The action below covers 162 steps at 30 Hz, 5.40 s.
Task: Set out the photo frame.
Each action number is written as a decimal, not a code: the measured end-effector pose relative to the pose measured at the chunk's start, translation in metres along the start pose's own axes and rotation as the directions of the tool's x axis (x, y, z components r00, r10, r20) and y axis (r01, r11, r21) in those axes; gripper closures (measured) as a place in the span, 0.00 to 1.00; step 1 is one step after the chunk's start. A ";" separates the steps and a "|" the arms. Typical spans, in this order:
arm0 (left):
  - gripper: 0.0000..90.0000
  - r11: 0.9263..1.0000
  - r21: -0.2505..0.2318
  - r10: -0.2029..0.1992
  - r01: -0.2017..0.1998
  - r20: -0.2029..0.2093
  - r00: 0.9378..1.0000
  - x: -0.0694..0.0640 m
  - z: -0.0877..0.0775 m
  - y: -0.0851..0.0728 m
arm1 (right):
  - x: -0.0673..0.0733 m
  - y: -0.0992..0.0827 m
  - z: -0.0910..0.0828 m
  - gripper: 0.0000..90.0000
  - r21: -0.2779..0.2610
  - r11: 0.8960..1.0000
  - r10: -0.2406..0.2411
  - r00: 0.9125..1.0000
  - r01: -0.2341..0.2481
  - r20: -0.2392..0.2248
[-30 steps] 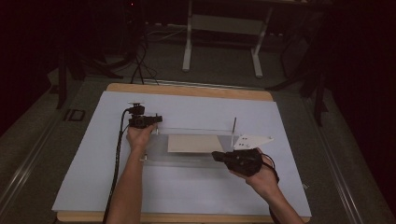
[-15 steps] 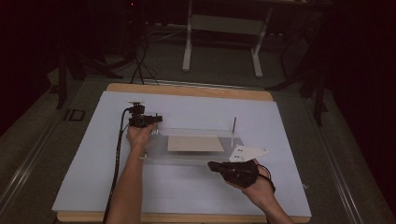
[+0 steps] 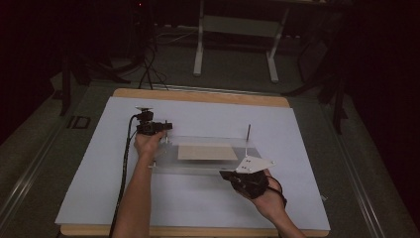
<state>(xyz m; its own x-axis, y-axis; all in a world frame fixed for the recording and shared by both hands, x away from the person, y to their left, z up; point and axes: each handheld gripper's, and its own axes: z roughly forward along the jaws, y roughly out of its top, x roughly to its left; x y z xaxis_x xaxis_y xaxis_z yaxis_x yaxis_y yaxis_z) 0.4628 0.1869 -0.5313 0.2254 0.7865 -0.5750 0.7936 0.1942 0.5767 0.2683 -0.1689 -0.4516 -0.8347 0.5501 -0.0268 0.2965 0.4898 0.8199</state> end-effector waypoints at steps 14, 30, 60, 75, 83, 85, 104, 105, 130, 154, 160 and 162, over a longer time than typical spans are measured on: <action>0.88 1.000 0.008 0.019 -0.019 0.021 1.000 0.002 -0.001 0.000 | 0.000 0.002 0.001 1.00 -0.031 0.999 0.011 1.000 -0.011 0.012; 0.68 0.981 -0.036 0.193 -0.193 0.000 0.981 -0.002 -0.032 -0.011 | -0.003 0.007 0.000 1.00 -0.048 0.998 0.028 1.000 -0.028 0.011; 0.62 0.862 -0.256 0.457 -0.438 0.013 0.890 -0.019 -0.113 -0.065 | -0.016 0.022 -0.004 1.00 -0.073 0.996 0.059 0.998 -0.057 0.020; 0.62 0.841 -0.290 0.466 -0.457 -0.042 0.884 -0.014 -0.135 -0.072 | -0.021 0.026 -0.004 1.00 -0.090 0.993 0.077 0.997 -0.075 0.020; 0.58 0.827 -0.270 0.496 -0.492 -0.059 0.866 -0.015 -0.137 -0.077 | -0.024 0.028 -0.003 1.00 -0.099 0.992 0.086 0.996 -0.083 0.023; 0.58 0.824 -0.262 0.507 -0.503 -0.059 0.860 -0.015 -0.137 -0.078 | -0.024 0.029 -0.003 1.00 -0.102 0.991 0.087 0.996 -0.084 0.024; 0.52 0.753 -0.183 0.631 -0.632 -0.075 0.772 -0.029 -0.123 -0.083 | -0.031 0.034 -0.003 1.00 -0.126 0.986 0.110 0.994 -0.106 0.024; 0.51 0.749 -0.186 0.634 -0.635 -0.075 0.770 -0.031 -0.122 -0.083 | -0.031 0.034 -0.003 1.00 -0.127 0.986 0.112 0.993 -0.108 0.024; 0.48 0.667 -0.270 0.709 -0.694 -0.057 0.703 -0.060 -0.107 -0.069 | -0.037 0.042 -0.004 1.00 -0.139 0.985 0.113 0.993 -0.107 0.035; 0.51 0.699 -0.275 0.678 -0.660 -0.039 0.734 -0.061 -0.103 -0.056 | -0.048 0.040 -0.010 0.96 -0.148 0.983 0.115 0.991 -0.105 0.061; 0.51 0.708 -0.271 0.670 -0.652 -0.035 0.741 -0.061 -0.102 -0.052 | -0.053 0.033 -0.009 0.94 -0.137 0.985 0.119 0.989 -0.106 0.088; 0.51 0.709 -0.271 0.669 -0.651 -0.035 0.743 -0.061 -0.102 -0.051 | -0.056 0.032 -0.009 0.94 -0.137 0.985 0.120 0.988 -0.107 0.097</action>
<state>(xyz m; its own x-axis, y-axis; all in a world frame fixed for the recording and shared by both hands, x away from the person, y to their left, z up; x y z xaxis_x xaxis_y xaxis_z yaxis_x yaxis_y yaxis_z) 0.3510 0.1885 -0.4662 0.6782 0.7346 -0.0210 0.2628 -0.2157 0.9404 0.3201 -0.1905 -0.4190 -0.7437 0.6683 0.0165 0.3172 0.3311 0.8887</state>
